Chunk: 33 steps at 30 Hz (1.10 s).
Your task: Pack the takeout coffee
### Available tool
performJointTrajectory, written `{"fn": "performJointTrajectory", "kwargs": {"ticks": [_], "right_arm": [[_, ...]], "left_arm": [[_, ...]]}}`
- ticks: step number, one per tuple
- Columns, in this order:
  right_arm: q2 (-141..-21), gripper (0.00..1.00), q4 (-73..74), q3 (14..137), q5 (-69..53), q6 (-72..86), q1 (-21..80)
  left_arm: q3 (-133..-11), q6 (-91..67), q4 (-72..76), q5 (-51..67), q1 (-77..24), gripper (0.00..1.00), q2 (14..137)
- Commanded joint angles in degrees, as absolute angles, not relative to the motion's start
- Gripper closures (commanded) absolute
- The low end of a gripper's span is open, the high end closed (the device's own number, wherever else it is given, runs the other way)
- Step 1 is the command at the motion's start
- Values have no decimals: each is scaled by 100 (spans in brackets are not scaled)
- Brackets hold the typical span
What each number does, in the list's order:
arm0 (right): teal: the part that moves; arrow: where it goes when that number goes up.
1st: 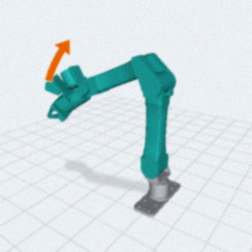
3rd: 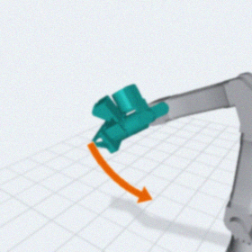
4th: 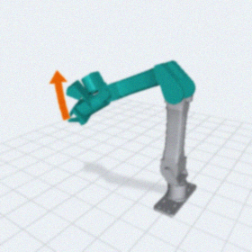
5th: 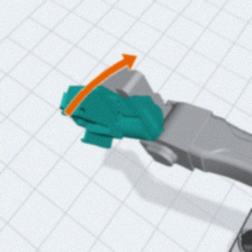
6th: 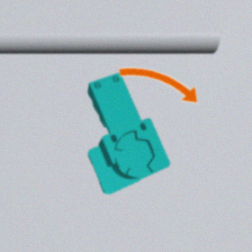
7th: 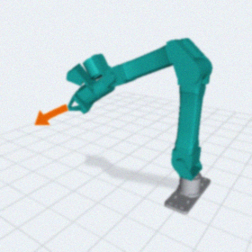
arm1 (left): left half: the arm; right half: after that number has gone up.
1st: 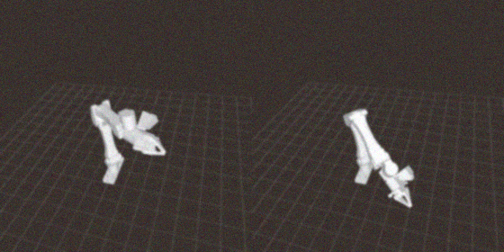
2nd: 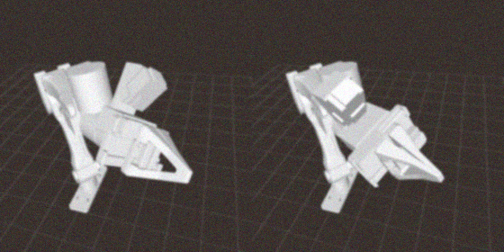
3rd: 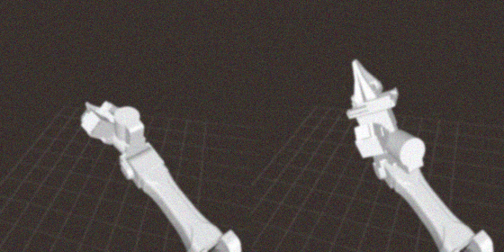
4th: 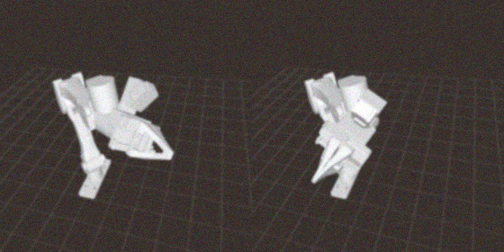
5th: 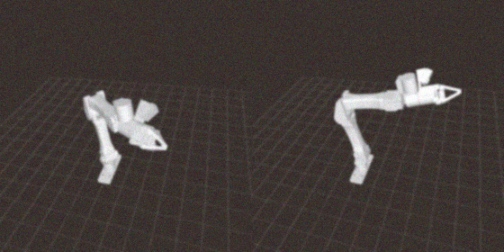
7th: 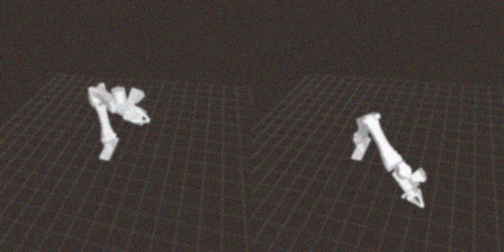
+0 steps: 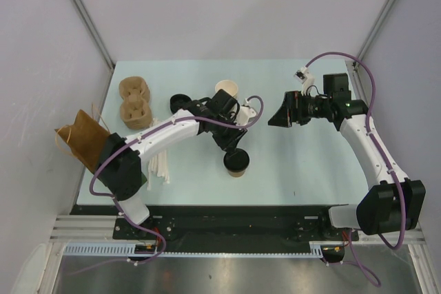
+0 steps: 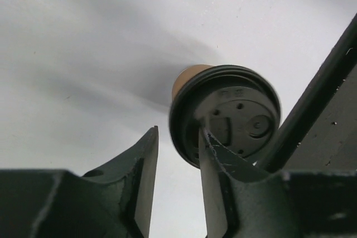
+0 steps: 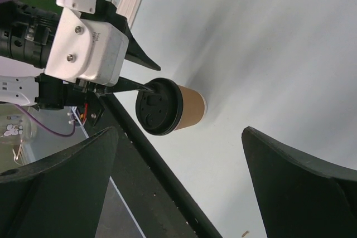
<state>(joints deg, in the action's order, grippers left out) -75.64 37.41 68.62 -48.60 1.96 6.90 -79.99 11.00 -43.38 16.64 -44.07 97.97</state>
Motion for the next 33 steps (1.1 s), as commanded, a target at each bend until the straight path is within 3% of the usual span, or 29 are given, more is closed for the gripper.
{"fn": "performJointTrajectory", "kwargs": {"ticks": [1,9,12,14,15,16,19,24,27,33], "right_arm": [[-7453,0,3542,6882,-5010,264,668],[-7453,0,3551,6882,-5053,255,677],[-7444,7,3577,6873,-5176,316,747],[-7470,16,3656,6873,-5342,343,913],[-7506,20,3656,6873,-5413,351,992],[-7541,31,3674,6856,-5484,378,1071],[-7672,46,3359,6663,-6002,842,1362],[-8006,58,2857,6513,-6372,1362,1985],[-8235,67,2751,6443,-6442,1494,2257],[-8569,71,2813,6328,-6197,1371,2768]], "left_arm": [[-8428,1134,-4517,1723,-4395,57,9721],[-8560,1125,-4737,1846,-4395,48,9528],[-8421,872,-4659,2134,-4202,50,9273],[-8087,669,-4352,3186,-3774,51,9054],[-7912,398,-4133,3608,-3623,53,8705],[-7449,230,-3583,4065,-3491,56,8527],[-6552,-526,-2492,4955,-3322,61,7902],[-5679,-1562,-1645,5791,-3322,79,7963],[-5151,-2161,-801,5950,-3322,84,7980],[-5045,-2592,-125,5889,-3322,93,8323]]}}
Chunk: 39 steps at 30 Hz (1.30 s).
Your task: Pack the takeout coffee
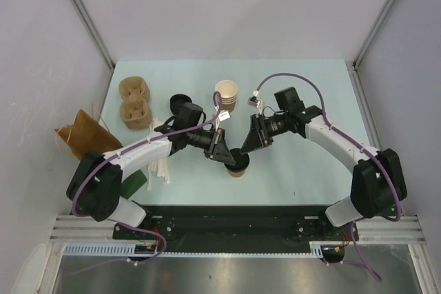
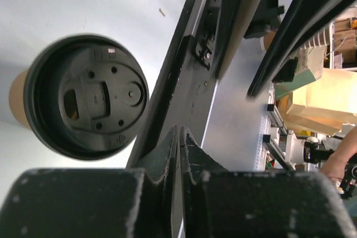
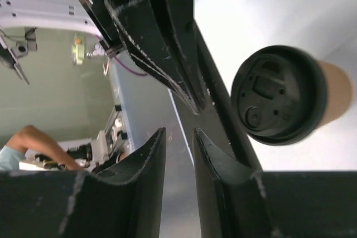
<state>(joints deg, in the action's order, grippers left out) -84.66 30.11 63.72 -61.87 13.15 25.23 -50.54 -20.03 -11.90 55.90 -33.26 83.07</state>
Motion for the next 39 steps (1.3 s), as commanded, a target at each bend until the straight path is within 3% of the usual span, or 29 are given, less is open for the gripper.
{"fn": "performJointTrajectory", "kwargs": {"ticks": [1,19,39], "right_arm": [[-8622,71,2769,6319,-6170,1388,2812],[-10097,81,2821,5863,-6451,1143,2786],[-10951,82,2523,5704,-6398,1441,2391]], "left_arm": [[-5028,-2680,-45,5880,-3322,93,8349],[-4860,-2549,-237,5256,-3340,99,9368],[-4922,-2698,-27,5651,-3226,100,10318]]}}
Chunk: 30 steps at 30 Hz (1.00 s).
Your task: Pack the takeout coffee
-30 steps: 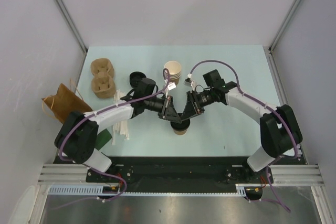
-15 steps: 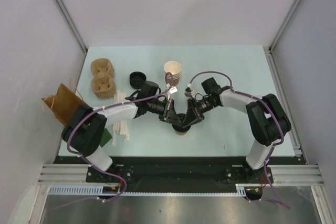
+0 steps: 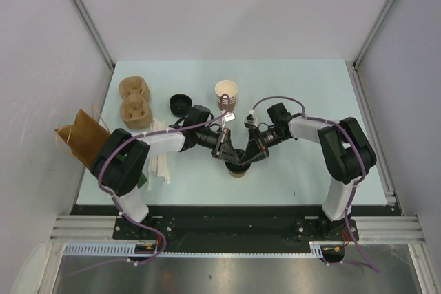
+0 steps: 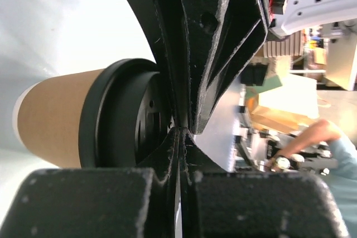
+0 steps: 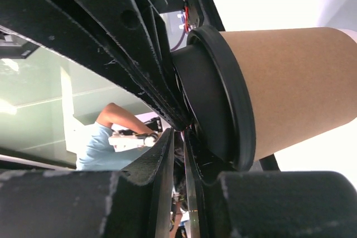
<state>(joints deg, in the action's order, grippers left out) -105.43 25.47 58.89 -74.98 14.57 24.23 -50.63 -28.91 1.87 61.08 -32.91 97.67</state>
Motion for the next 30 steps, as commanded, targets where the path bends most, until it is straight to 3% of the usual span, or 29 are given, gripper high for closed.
{"fn": "performJointTrajectory", "kwargs": {"ticks": [1,17,30], "right_arm": [[-10969,82,2514,5704,-6407,1476,2382],[-11268,82,2303,5704,-6302,1731,2382],[-10258,75,2030,6046,-7101,2047,2715]], "left_arm": [[-4931,-2785,-26,5686,-3208,100,10475],[-4992,-2813,158,5713,-3138,100,10943],[-5098,-2628,158,6047,-3348,97,9731]]}}
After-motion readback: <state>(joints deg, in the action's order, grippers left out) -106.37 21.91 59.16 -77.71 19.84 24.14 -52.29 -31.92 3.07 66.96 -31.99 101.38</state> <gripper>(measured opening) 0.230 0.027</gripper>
